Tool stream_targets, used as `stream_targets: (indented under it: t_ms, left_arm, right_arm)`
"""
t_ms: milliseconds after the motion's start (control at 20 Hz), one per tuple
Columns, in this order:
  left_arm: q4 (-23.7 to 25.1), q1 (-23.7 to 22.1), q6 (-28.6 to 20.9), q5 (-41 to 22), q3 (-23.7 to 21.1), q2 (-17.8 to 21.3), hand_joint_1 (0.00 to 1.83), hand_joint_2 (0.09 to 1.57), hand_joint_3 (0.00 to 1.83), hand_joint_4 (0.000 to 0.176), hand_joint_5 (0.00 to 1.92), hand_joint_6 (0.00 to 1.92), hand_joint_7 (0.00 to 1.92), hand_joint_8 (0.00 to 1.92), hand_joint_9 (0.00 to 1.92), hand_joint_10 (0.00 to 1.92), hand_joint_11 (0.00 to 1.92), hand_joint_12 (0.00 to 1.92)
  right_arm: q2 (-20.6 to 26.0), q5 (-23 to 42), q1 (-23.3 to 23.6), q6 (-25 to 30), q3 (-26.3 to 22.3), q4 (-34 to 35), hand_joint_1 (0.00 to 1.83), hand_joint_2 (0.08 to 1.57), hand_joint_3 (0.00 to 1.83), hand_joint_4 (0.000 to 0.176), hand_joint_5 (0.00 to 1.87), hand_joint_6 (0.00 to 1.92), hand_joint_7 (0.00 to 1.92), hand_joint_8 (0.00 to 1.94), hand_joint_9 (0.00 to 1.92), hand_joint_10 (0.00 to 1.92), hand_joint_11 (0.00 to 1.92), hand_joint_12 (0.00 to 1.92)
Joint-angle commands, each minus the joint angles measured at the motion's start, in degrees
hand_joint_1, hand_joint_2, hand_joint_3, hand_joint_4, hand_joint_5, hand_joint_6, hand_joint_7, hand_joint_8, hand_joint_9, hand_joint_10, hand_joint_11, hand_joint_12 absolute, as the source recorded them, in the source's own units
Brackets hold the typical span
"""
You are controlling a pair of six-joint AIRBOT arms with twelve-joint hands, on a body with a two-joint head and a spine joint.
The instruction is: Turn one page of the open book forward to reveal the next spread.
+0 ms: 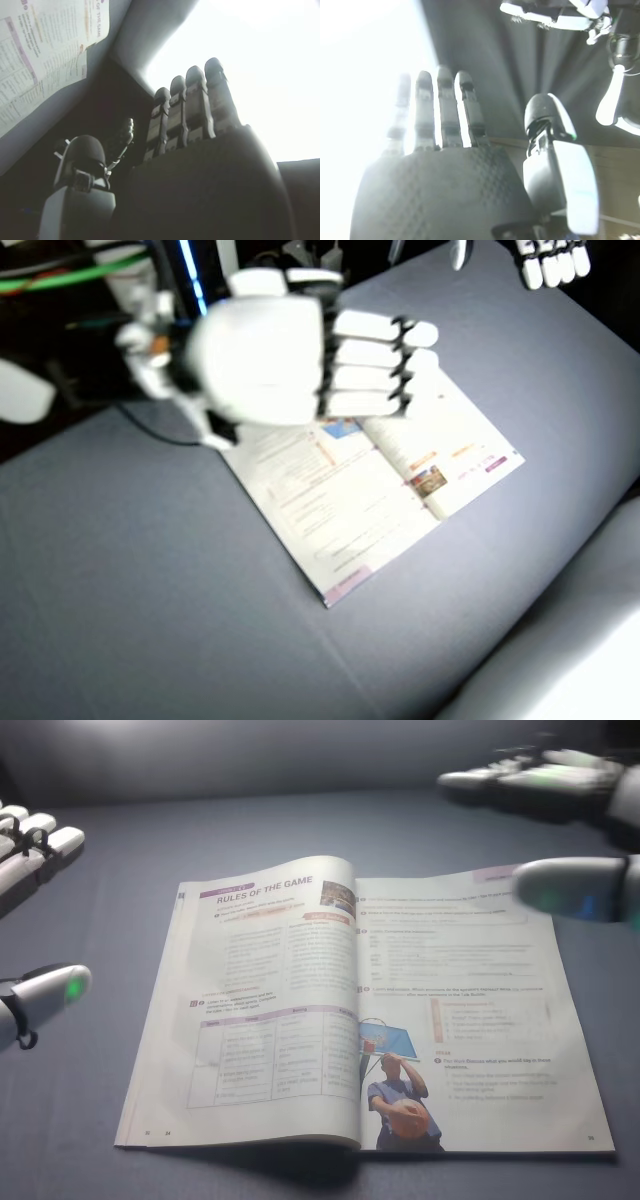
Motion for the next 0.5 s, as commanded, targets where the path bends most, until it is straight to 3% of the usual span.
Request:
stream_targets:
  t_ms: [0, 50, 100, 200, 300, 350, 400, 450]
  left_arm:
    - [-0.32, -0.56, -0.76, -8.55, -0.09, -0.02, 0.00, 1.34, 0.01, 0.076, 0.09, 0.00, 0.05, 0.00, 0.00, 0.00, 0.00, 0.00]
    - [-0.13, -0.52, -1.79, -9.45, -0.06, -0.13, 0.00, 1.34, 0.01, 0.076, 0.09, 0.00, 0.05, 0.00, 0.00, 0.00, 0.00, 0.00]
    - [0.31, -0.31, -3.44, -10.63, 0.06, -0.24, 0.00, 1.36, 0.02, 0.007, 0.09, 0.00, 0.08, 0.01, 0.04, 0.01, 0.03, 0.01]
    - [1.21, 0.08, -6.93, -12.56, 0.56, -0.83, 0.00, 1.31, 0.00, 0.064, 0.09, 0.00, 0.11, 0.00, 0.07, 0.00, 0.04, 0.01]
    - [1.90, 1.00, -9.98, -15.44, 0.66, -1.22, 0.00, 1.33, 0.00, 0.069, 0.11, 0.01, 0.08, 0.00, 0.01, 0.00, 0.00, 0.00]
    - [2.05, 1.34, -11.22, -16.74, 0.65, -1.27, 0.00, 1.33, 0.00, 0.025, 0.10, 0.00, 0.07, 0.00, 0.01, 0.00, 0.00, 0.00]
    - [2.06, 1.40, -11.45, -16.99, 0.66, -1.29, 0.00, 1.32, 0.00, 0.000, 0.08, 0.00, 0.06, 0.00, 0.02, 0.00, 0.00, 0.00]
    - [2.10, 1.56, -12.35, -18.30, 0.68, -1.41, 0.00, 1.33, 0.00, 0.000, 0.09, 0.00, 0.05, 0.00, 0.01, 0.00, 0.00, 0.00]
  right_arm:
    - [1.28, 11.35, -0.45, 0.34, -0.93, 3.82, 0.08, 1.34, 0.03, 0.000, 0.13, 0.00, 0.08, 0.01, 0.04, 0.00, 0.00, 0.09]
    - [2.65, 14.35, -2.85, 0.34, -2.10, 6.24, 0.08, 1.34, 0.03, 0.000, 0.13, 0.00, 0.08, 0.01, 0.04, 0.00, 0.00, 0.09]
    - [4.00, 17.61, -6.06, 0.34, -3.29, 8.77, 0.01, 1.30, 0.01, 0.000, 0.09, 0.00, 0.07, 0.00, 0.04, 0.00, 0.00, 0.06]
    - [5.64, 24.35, -12.23, 0.34, -5.22, 13.29, 0.00, 1.27, 0.00, 0.000, 0.05, 0.00, 0.03, 0.01, 0.00, 0.00, 0.00, 0.00]
    - [6.28, 35.33, -20.06, 0.34, -7.13, 20.22, 0.08, 1.29, 0.00, 0.000, 0.09, 0.01, 0.06, 0.01, 0.04, 0.01, 0.05, 0.02]
    - [6.47, 39.55, -22.76, 0.34, -7.82, 22.38, 0.17, 1.33, 0.01, 0.000, 0.10, 0.01, 0.06, 0.01, 0.04, 0.01, 0.04, 0.02]
    - [6.51, 40.32, -23.00, 0.34, -7.94, 22.73, 0.25, 1.36, 0.01, 0.000, 0.10, 0.01, 0.06, 0.00, 0.04, 0.01, 0.03, 0.01]
    - [6.69, 43.66, -24.72, 0.34, -8.52, 24.09, 0.29, 1.35, 0.00, 0.000, 0.11, 0.01, 0.07, 0.01, 0.05, 0.01, 0.04, 0.02]
